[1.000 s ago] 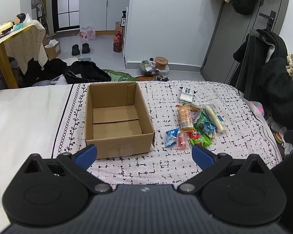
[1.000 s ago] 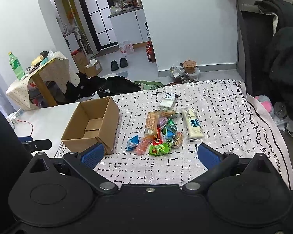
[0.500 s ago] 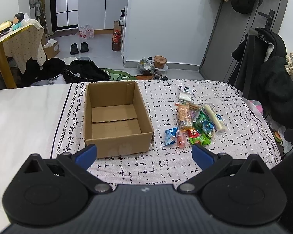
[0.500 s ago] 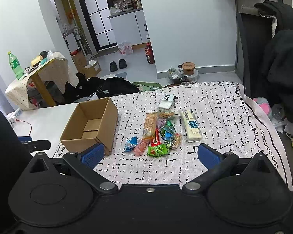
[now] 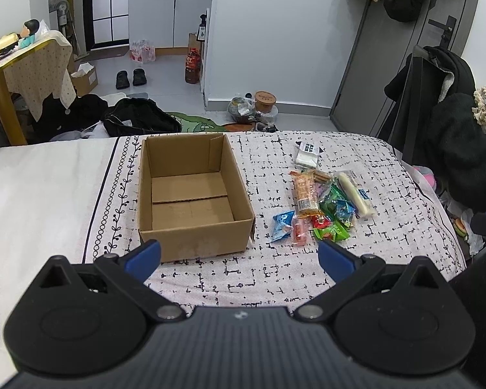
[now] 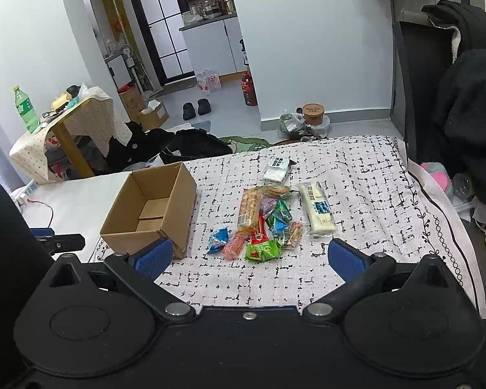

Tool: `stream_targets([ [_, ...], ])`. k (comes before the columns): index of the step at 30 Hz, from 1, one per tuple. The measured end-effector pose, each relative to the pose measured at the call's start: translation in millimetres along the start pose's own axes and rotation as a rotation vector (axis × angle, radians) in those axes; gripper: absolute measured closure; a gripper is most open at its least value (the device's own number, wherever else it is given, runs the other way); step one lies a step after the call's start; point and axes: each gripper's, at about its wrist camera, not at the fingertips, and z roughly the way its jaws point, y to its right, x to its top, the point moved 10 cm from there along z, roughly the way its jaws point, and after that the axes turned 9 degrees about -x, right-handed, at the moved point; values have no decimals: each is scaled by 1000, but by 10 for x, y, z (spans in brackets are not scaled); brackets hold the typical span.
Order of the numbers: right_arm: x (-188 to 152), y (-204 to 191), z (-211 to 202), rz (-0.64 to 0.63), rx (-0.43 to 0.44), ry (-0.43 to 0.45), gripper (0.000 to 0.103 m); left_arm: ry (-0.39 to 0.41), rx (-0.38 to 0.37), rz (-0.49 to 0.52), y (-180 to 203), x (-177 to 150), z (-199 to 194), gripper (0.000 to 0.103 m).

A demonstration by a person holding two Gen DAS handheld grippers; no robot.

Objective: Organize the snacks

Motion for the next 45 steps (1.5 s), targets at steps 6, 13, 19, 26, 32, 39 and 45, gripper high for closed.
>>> stream_targets([
  [6,11,7,7,4,-1,0,0,5,4,0,-12,0,-1,0],
  [13,35,15,1,0,-1,19,0,29,-12,13,-16,33,-32,0],
  [19,56,50,51,14,-2,23,0,56,-24,45,2,125,-29,0],
  [26,28,103,208,26,-19,9,0,42,-17,82,-48,198,154,0],
  [32,-5,177,362,36,-35,-17,0,8,-33,108,-66,226,361,0],
  [39,-34,264,542,59,-50,-44,0,-32,-70,157,31,290,618,0],
  [45,-54,321,715,69,-65,-64,0,-70,-115,201,100,340,844,0],
])
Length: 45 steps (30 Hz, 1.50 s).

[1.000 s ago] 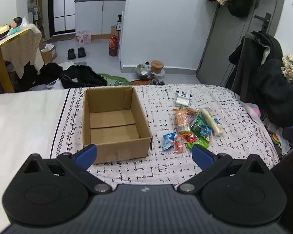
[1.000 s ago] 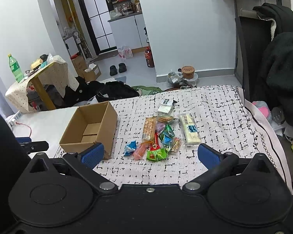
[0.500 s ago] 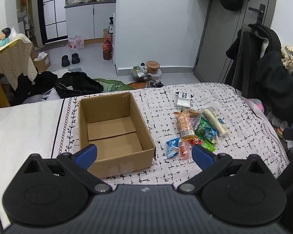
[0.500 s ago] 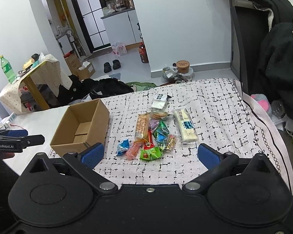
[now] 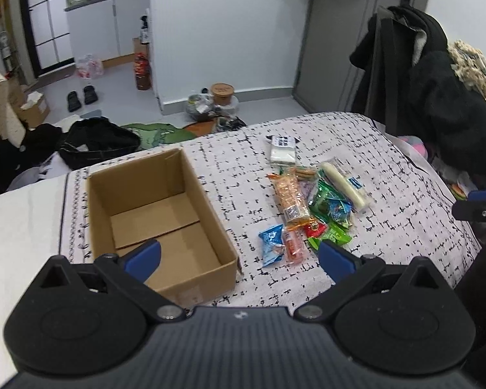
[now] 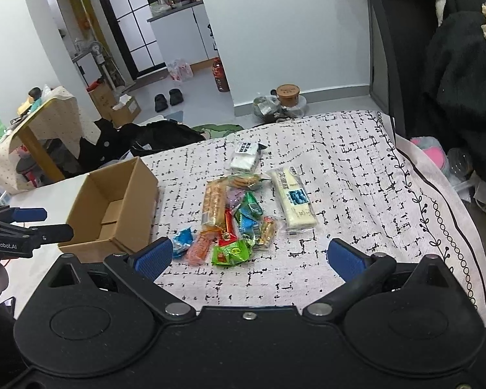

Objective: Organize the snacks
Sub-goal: 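Grasp a blue candy with the left tool while the right tool grasps a green-blue packet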

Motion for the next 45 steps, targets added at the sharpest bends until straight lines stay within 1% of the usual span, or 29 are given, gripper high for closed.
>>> stream_targets([
  [2,-12,-1,64,-2,-2,-12,0,-10,-12,13,14,17,76,0],
  [5,-20,-3,162,3,-6,-30,4,-21,-39,22,29,50,196,1],
  [6,-25,-6,191,4,-6,-37,7,-26,-52,17,33,62,252,1],
  [9,-32,-14,280,1,-18,-47,11,-41,-81,21,58,92,385,2],
  [11,-27,-21,338,-4,-28,-48,16,-49,-95,34,88,113,466,3],
  [13,-32,-20,394,7,-25,-57,23,-57,-119,52,139,129,550,6],
  [19,-48,-40,554,32,-27,-81,33,-102,-149,70,199,136,817,19],
  [20,-44,-44,574,35,-31,-82,34,-110,-143,72,197,136,867,21],
  [21,-38,-43,597,38,-37,-80,35,-121,-139,77,195,132,916,27],
  [23,-30,-46,635,47,-45,-79,38,-140,-144,83,206,119,998,32],
  [27,-26,-83,703,62,-64,-75,39,-177,-139,73,202,110,1185,40],
  [32,-49,-198,792,60,-87,-73,39,-204,-133,78,249,107,1345,43],
  [35,-57,-251,853,65,-99,-74,39,-227,-137,80,292,81,1450,47],
  [37,-61,-278,898,66,-109,-74,39,-241,-134,70,302,60,1528,52],
  [40,-59,-298,960,66,-126,-70,39,-262,-109,44,285,17,1643,58],
  [42,-59,-302,997,71,-133,-67,39,-278,-85,28,261,-19,1721,66],
  [45,-52,-306,1049,79,-139,-65,40,-290,-57,5,235,-61,1810,73],
])
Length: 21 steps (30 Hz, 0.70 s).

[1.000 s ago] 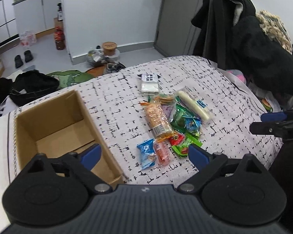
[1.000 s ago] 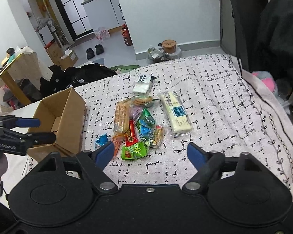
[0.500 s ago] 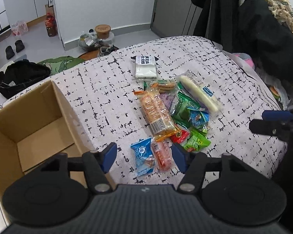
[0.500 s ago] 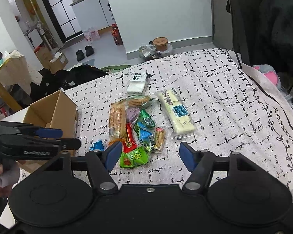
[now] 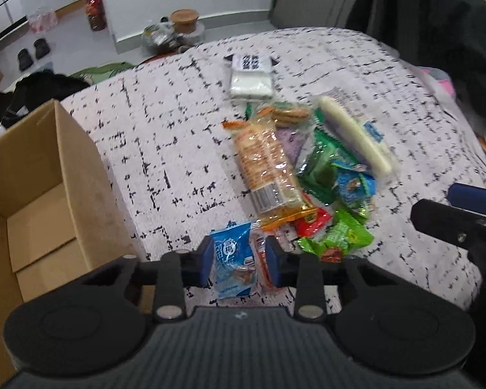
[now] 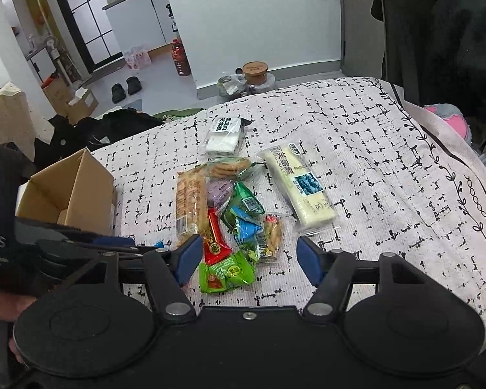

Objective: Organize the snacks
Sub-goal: 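Grasp a blue candy with the left tool while the right tool grasps a green-blue packet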

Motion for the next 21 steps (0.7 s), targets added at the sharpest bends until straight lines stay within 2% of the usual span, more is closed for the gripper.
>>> stream_targets([
  [7,-12,-36,123,-3,-12,5,42,-17,50,-55,-80,-56,183,75],
  [16,-42,-76,418,-7,-42,4,47,-49,34,-100,-118,-112,368,75],
  [21,-75,-130,574,-16,-55,-11,49,-29,33,-90,-95,-108,384,80],
])
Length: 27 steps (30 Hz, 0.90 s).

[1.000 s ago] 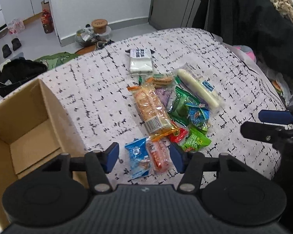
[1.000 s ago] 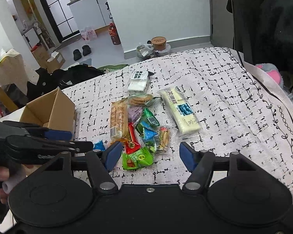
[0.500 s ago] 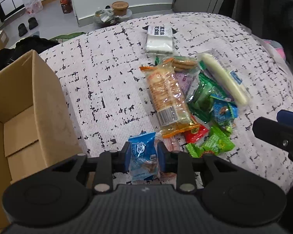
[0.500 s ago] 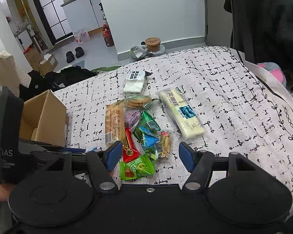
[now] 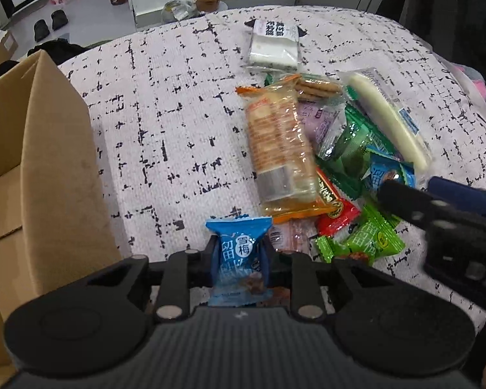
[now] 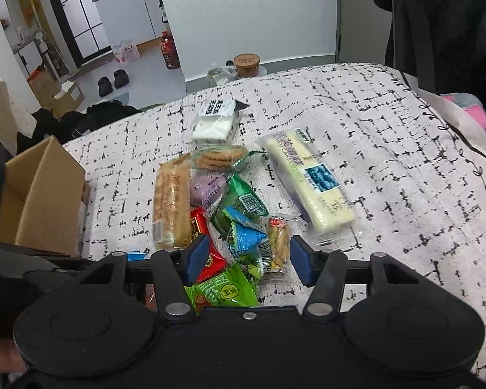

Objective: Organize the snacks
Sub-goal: 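Grasp a blue candy with the left tool while the right tool grasps a green-blue packet, then carry both candies to the cardboard box and open both tools inside it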

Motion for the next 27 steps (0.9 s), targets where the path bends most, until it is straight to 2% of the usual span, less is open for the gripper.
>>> stream_targets([
  [2,-13,-27,56,-6,-6,-4,52,10,-10,-12,1,1,-20,81],
  [4,-18,-47,104,-14,-4,-8,70,42,1,-6,-12,27,-81,81],
  [9,4,-64,75,-18,7,9,74,112,-4,-17,-38,91,-282,81],
  [10,19,-66,31,-25,0,26,79,119,-7,-18,-38,96,-311,81],
  [22,188,-262,-375,-56,49,77,80,237,-31,11,23,238,-705,81],
  [27,274,-419,-583,-109,71,113,80,302,-37,-4,-30,299,-949,81],
])
